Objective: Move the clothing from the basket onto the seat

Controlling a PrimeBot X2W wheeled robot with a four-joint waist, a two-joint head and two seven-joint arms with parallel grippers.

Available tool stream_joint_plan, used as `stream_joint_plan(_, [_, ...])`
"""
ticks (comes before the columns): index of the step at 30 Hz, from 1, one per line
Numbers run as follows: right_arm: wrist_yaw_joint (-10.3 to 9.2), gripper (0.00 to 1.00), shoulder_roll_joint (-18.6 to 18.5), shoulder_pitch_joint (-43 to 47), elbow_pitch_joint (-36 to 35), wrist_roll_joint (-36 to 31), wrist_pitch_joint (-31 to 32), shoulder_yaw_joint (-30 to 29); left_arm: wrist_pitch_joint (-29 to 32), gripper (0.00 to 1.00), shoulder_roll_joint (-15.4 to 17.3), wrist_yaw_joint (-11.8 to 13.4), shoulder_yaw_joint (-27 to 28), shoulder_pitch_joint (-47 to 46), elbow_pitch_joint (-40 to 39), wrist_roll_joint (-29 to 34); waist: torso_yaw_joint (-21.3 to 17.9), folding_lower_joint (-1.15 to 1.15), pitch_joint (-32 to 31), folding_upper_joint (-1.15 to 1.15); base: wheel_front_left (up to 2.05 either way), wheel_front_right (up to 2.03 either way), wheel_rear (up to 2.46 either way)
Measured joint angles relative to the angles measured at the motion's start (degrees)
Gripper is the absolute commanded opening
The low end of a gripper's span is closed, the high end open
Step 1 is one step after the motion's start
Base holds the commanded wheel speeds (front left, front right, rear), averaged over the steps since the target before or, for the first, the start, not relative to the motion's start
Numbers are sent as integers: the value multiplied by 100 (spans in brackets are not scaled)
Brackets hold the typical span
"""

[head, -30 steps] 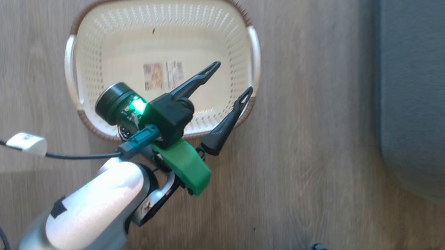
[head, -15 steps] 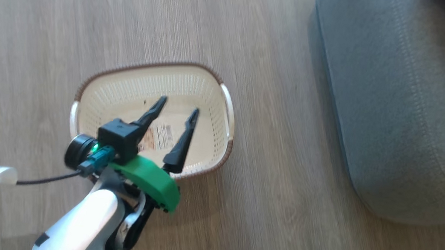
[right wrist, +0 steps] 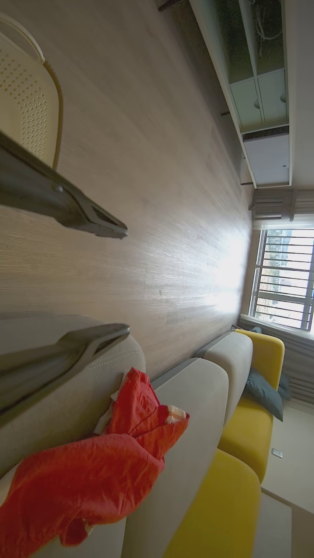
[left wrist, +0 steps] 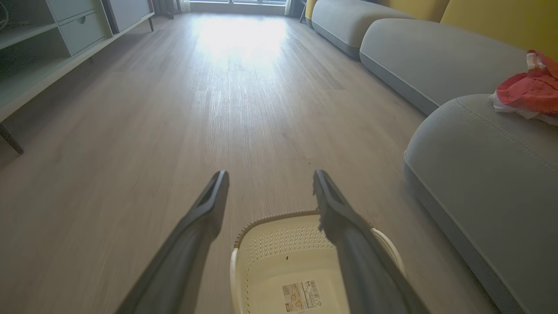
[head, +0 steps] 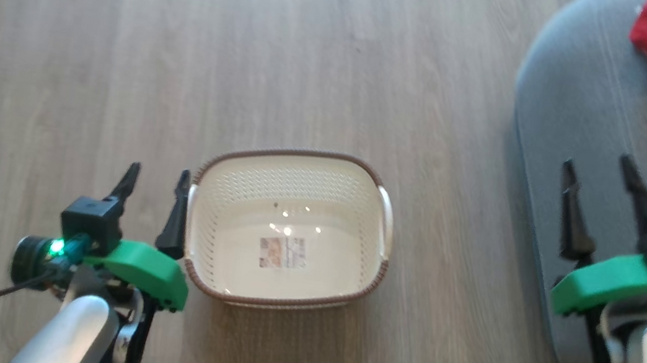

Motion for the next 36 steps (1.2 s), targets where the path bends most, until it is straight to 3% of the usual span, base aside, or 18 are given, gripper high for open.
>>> stream_joint_plan(7, [0,100,393,731,381,-71,-446,118,-16,100,1,75,593,416,-13,326,576,0,-510,0,0,0,0])
stream_joint_plan(12, [0,100,555,939,734,-133,-684,59,-18,100,-46,-112,730,784,89,513,780,0,-820,0,0,0,0])
stream_joint_plan(33, [0,100,616,1158,1404,90,-965,-41,-18,100,-480,-689,1680,1188,602,1078,820,0,-1125,0,0,0,0])
stream_joint_plan(34, [0,0,617,1158,1406,91,-964,-55,-16,0,-495,-720,1697,1189,646,1102,809,0,-1122,0,0,0,0])
stream_joint_plan(36, [0,0,622,1183,1575,89,-956,-51,-3,0,-537,-731,1669,1217,806,1103,807,0,-1122,0,0,0,0])
